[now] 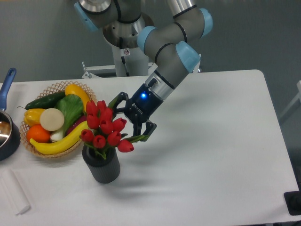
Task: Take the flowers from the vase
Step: 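Close the gripper around the tulip stems just above the vase rim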
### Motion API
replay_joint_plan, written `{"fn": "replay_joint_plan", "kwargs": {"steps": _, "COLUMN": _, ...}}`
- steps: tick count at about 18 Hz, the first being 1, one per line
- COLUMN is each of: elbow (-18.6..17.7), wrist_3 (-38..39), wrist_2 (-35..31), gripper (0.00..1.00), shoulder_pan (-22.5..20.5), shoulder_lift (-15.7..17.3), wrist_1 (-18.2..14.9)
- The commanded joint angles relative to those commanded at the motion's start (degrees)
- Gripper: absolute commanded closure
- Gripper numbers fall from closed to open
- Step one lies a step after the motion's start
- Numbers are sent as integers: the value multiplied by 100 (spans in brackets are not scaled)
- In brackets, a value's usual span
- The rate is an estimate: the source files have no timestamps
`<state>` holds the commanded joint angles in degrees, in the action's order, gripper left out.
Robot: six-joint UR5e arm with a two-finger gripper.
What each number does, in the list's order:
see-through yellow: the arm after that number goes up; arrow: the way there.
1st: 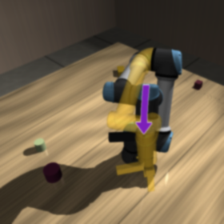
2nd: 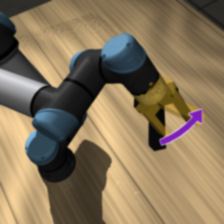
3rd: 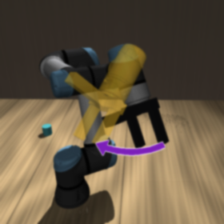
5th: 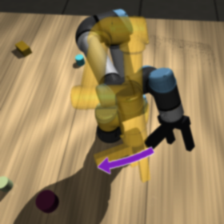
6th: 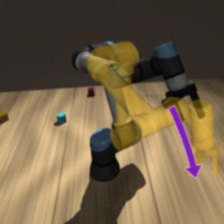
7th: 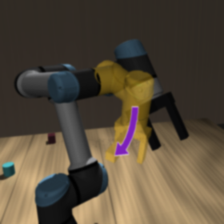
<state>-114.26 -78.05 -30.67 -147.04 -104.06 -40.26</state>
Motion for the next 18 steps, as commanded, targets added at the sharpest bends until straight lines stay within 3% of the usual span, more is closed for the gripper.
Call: {"fn": "replay_joint_plan", "kwargs": {"steps": 18, "elbow": 168, "wrist_3": 26, "wrist_2": 571, "gripper": 1, "shoulder_pan": 203, "shoulder_lift": -273, "wrist_1": 9}}
